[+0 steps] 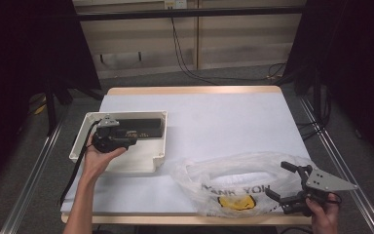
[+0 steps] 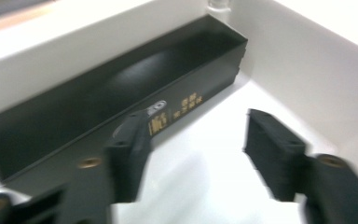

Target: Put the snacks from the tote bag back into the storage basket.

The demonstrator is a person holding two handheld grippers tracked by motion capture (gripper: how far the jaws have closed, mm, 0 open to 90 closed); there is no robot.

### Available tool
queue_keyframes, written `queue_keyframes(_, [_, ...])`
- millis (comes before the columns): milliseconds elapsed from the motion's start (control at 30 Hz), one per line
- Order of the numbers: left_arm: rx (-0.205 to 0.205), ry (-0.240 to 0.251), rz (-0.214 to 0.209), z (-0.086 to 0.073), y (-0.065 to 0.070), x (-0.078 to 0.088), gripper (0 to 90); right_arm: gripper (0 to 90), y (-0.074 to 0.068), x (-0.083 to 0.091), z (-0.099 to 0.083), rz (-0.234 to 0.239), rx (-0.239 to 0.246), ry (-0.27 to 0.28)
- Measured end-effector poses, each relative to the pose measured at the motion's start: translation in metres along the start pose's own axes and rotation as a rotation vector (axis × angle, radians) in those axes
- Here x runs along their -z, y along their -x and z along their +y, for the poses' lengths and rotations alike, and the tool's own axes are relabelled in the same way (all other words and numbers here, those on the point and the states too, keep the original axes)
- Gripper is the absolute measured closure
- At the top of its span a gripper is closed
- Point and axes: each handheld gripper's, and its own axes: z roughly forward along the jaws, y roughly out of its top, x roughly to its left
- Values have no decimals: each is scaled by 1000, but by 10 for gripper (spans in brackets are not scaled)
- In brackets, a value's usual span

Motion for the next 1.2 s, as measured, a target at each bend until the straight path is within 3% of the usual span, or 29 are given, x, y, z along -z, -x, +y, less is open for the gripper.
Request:
queue_keyframes(133, [-11,19,18,1,2,16,195,0,0,-1,0,8,-5,-6])
queue_keyframes(267, [-17,41,5,-1,4,33,120,0,-1,-1,0,7,-4,-5])
queue_keyframes(467, [-22,75,5,-5,5,54,77,0,-1,1,1,-1,4,10])
queue_keyframes(633, [-24,83,49,-8,0,72,56,0,-1,2,3,-20,-6,17])
queue_keyframes(767, [-29,104,39,-13,-4,90,37,0,0,4,3,-4,-5,13])
queue_keyframes(833, [-41,113,39,-16,-3,98,26,0,0,2,3,-18,-5,24])
queue_keyframes(900, [-54,104,52,-19,0,103,29,0,0,3,3,-1,-1,10])
queue_keyframes(1067, [-13,135,77,-26,12,109,29,0,0,3,3,-19,-4,22])
queue_keyframes(1133, [11,156,55,-31,18,108,28,0,0,3,3,-20,-1,20])
queue_keyframes(1200, [-2,171,84,-35,27,107,29,0,-1,3,3,-22,-4,23])
